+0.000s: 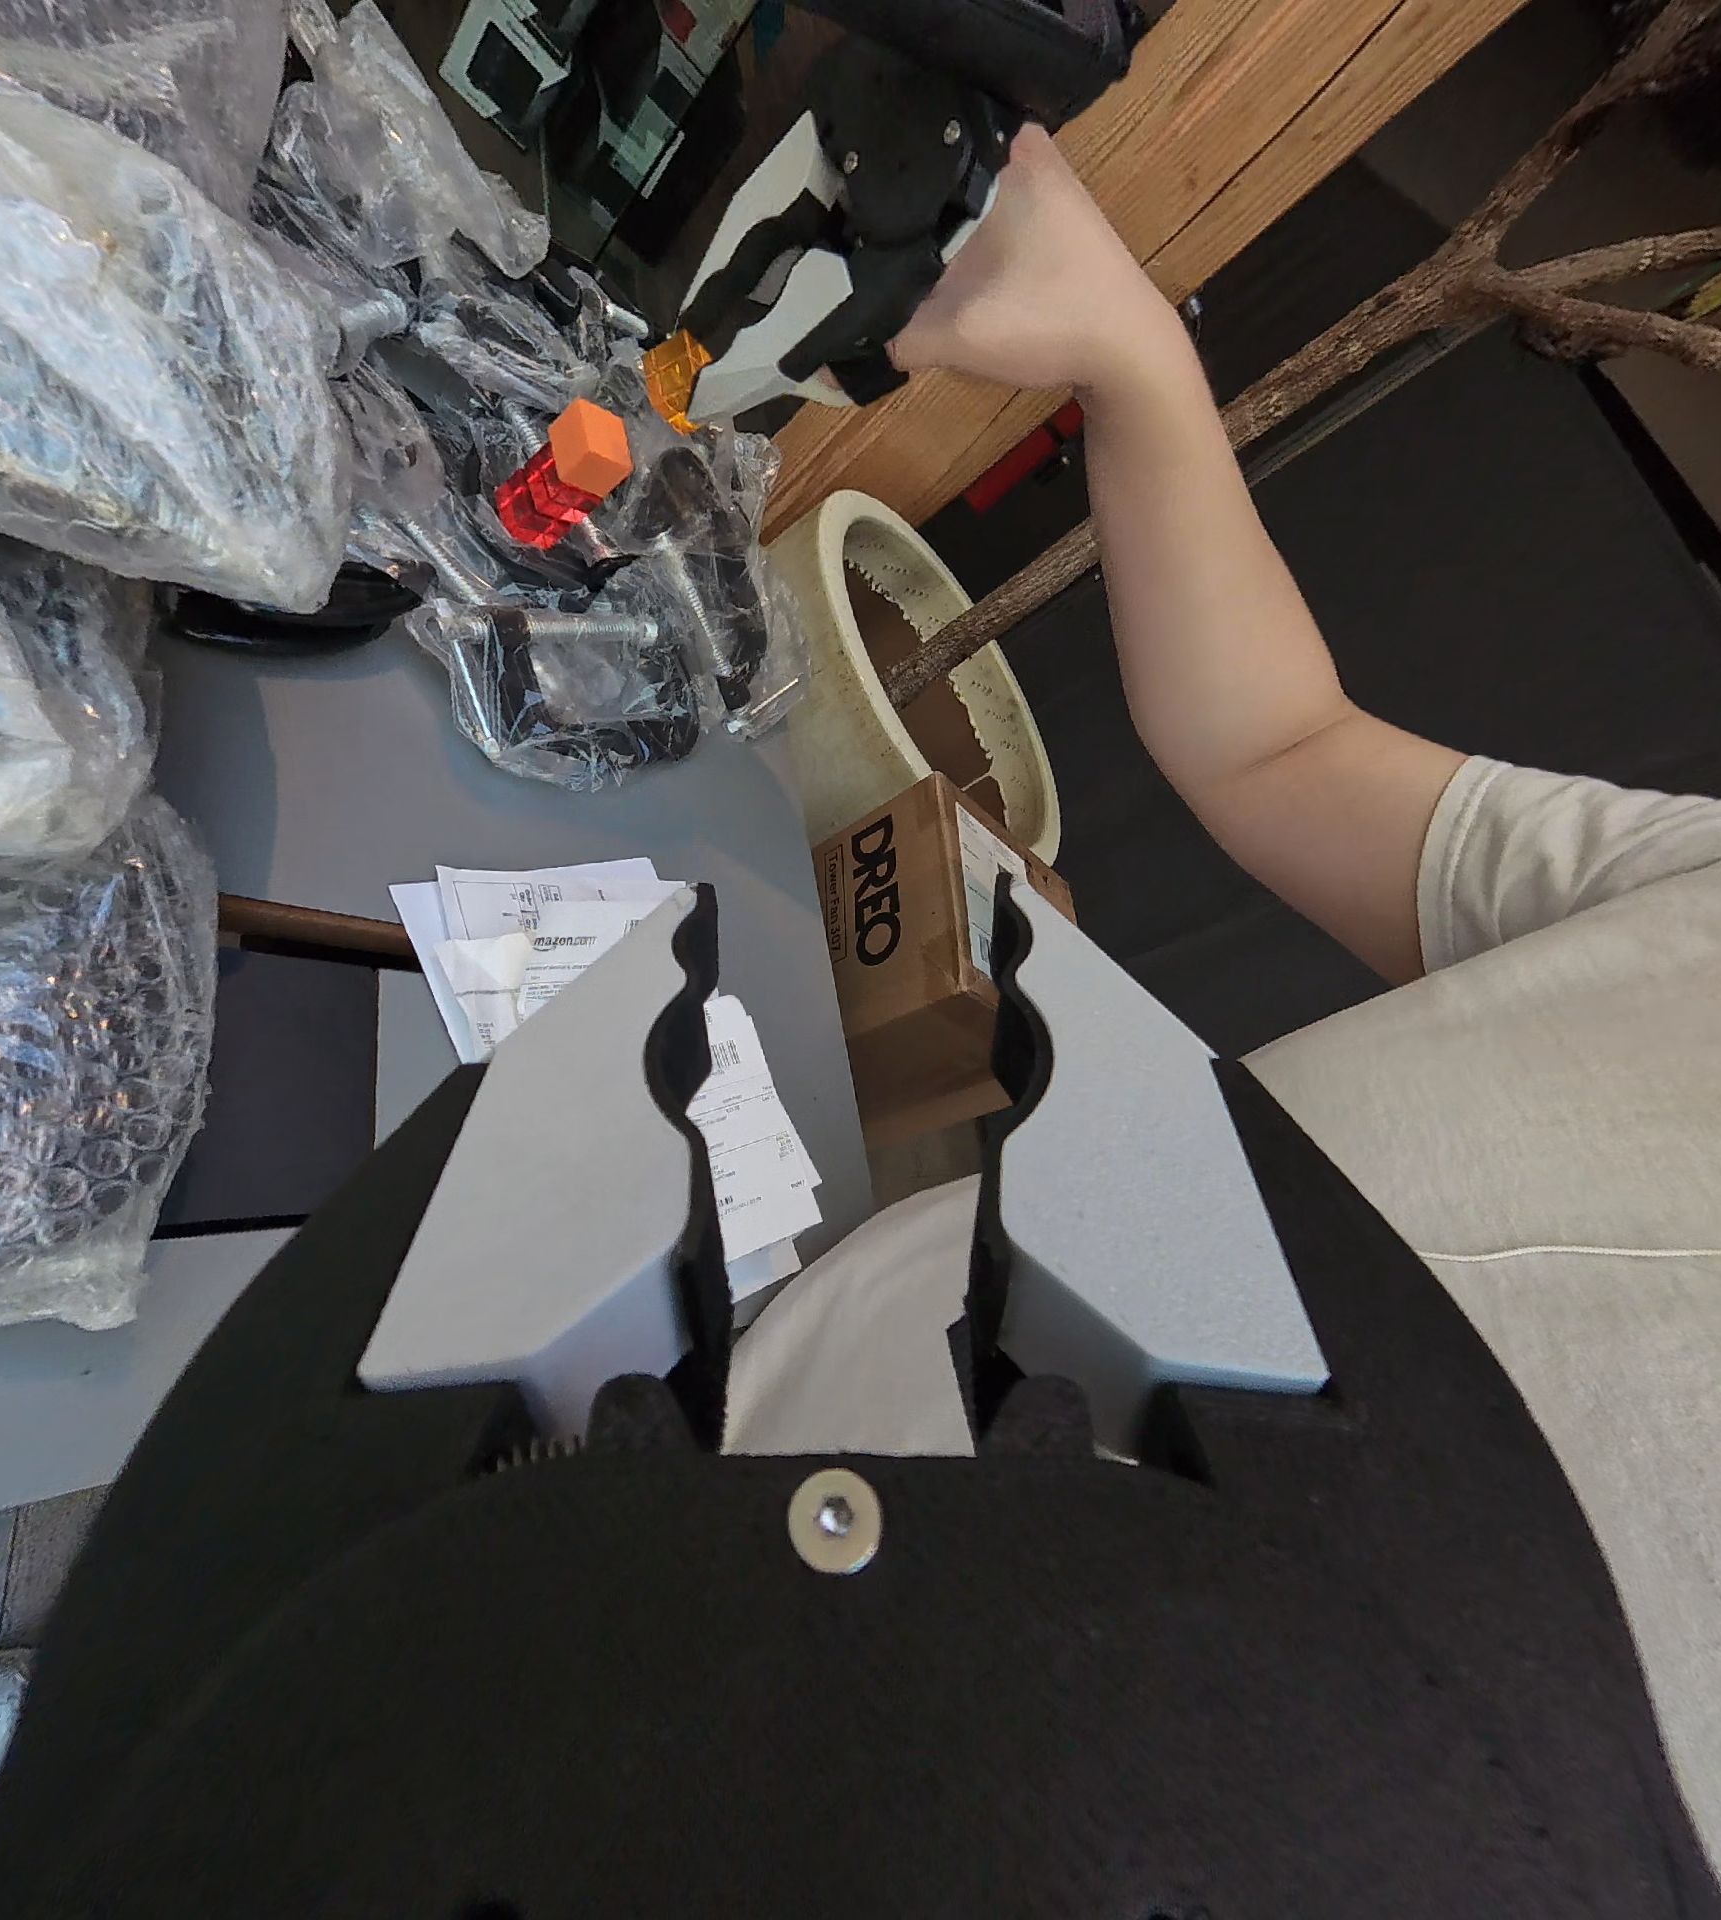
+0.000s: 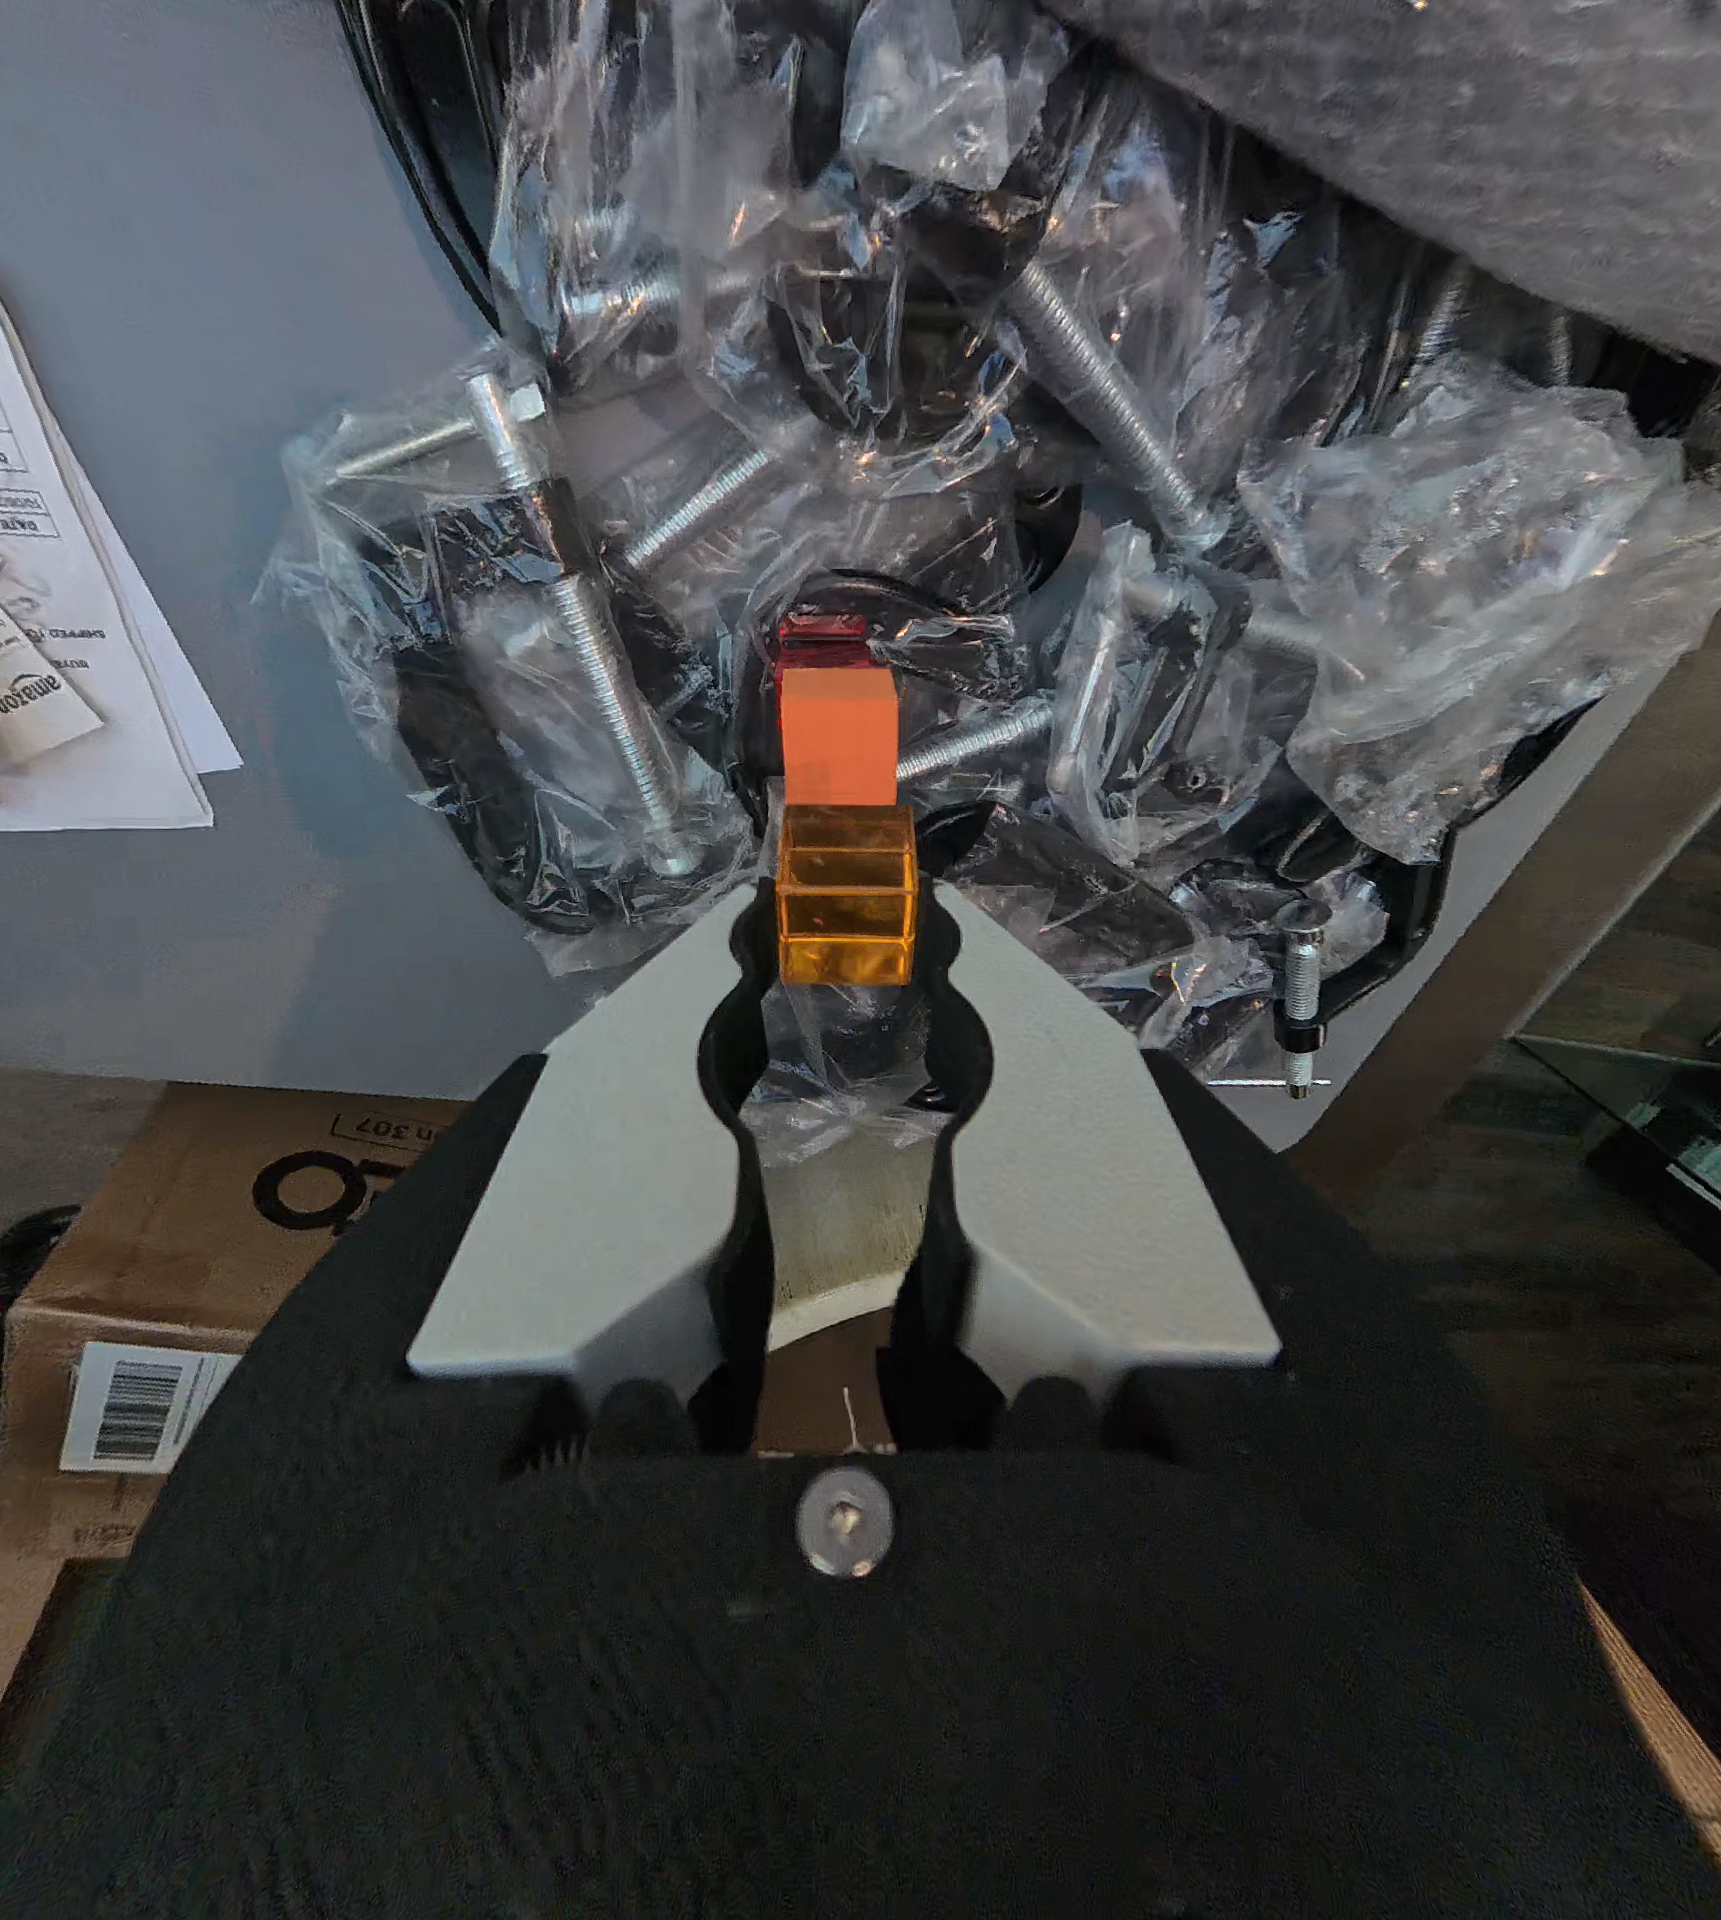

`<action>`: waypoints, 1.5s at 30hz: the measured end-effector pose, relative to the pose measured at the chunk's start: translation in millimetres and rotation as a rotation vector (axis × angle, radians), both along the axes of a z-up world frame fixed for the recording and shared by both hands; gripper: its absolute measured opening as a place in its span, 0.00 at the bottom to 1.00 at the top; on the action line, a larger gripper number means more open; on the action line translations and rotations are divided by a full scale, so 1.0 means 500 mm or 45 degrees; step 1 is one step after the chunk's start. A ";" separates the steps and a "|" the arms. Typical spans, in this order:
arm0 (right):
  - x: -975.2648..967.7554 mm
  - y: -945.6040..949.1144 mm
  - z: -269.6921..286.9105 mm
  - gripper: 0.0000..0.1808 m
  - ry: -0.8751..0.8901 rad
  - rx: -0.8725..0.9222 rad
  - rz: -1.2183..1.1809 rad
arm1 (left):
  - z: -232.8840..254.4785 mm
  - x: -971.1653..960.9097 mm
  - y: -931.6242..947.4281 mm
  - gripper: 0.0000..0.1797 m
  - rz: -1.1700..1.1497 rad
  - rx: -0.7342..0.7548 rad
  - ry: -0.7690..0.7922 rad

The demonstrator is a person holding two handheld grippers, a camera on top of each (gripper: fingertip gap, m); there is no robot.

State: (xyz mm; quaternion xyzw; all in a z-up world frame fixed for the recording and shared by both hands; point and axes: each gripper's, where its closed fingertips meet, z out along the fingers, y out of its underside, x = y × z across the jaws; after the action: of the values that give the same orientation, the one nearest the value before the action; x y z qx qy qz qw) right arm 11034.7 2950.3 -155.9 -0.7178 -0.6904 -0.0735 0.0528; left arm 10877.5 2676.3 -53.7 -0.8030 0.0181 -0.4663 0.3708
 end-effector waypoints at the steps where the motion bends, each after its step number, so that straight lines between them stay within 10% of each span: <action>1: -0.003 0.002 -0.013 0.13 -0.020 -0.030 -0.007 | -0.003 -0.006 -0.004 0.29 0.013 -0.009 0.001; 45: -0.018 0.015 -0.064 0.14 -0.197 -0.025 0.128 | -0.021 -0.009 -0.018 0.25 0.013 -0.042 -0.024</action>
State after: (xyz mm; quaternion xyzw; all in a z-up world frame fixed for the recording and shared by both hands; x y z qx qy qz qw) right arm 11025.8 2957.6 -187.9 -0.6749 -0.7281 -0.1194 -0.0042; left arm 10873.2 2667.2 -64.3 -0.8047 0.0028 -0.4720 0.3600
